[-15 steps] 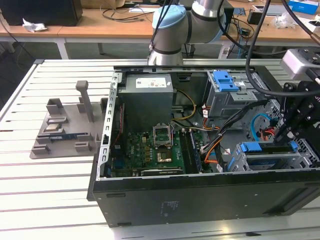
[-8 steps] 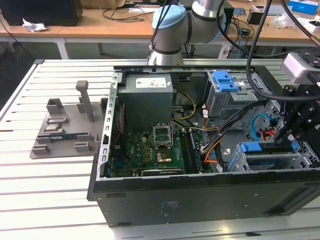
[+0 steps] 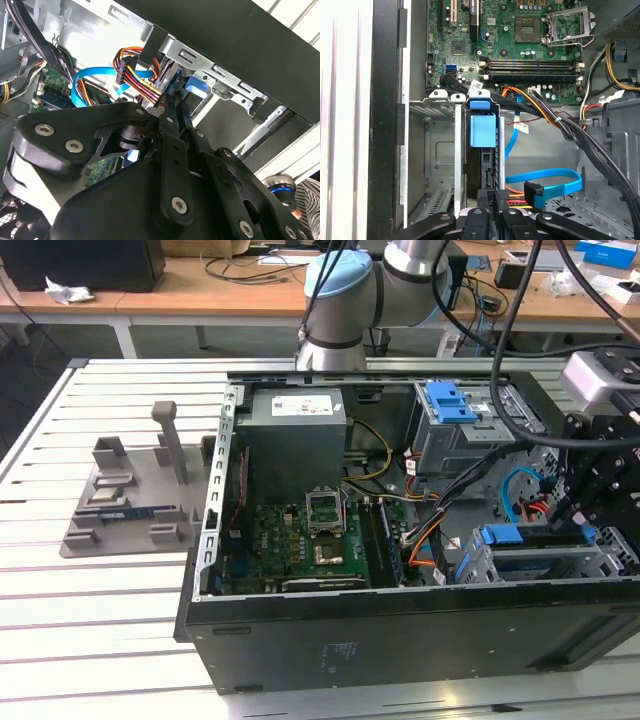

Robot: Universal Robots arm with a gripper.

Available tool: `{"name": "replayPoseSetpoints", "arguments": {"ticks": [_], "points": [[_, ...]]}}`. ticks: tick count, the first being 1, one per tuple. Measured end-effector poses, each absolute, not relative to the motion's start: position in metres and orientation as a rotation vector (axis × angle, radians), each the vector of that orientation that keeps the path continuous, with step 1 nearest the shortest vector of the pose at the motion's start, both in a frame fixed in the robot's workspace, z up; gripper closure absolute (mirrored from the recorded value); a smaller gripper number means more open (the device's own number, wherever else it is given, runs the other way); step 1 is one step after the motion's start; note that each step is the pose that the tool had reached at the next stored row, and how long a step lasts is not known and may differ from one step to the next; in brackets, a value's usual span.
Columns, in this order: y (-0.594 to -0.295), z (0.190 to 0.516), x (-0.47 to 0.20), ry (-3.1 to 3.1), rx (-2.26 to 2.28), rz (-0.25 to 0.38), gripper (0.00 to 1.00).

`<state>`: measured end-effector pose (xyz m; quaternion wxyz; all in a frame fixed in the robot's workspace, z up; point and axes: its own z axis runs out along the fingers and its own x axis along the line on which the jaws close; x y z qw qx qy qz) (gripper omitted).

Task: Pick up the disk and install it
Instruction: 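Insert the first disk wire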

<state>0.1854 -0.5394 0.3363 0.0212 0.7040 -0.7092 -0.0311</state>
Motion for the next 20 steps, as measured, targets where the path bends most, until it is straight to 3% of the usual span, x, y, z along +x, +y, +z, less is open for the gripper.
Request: {"name": "replayPoseSetpoints", "arguments": {"ticks": [5, 6, 15, 16, 18, 20], "points": [[-0.539, 0.336, 0.185, -2.199, 2.182, -0.097, 0.82], [-0.539, 0.336, 0.185, -2.199, 2.182, -0.097, 0.75], [-0.539, 0.360, 0.185, -2.199, 2.182, -0.097, 0.75], [-0.539, 0.367, 0.185, -2.199, 2.182, -0.096, 0.77], [-0.539, 0.374, 0.185, -2.199, 2.182, -0.097, 0.89], [-0.539, 0.386, 0.185, -2.198, 2.182, -0.097, 0.89]]}}
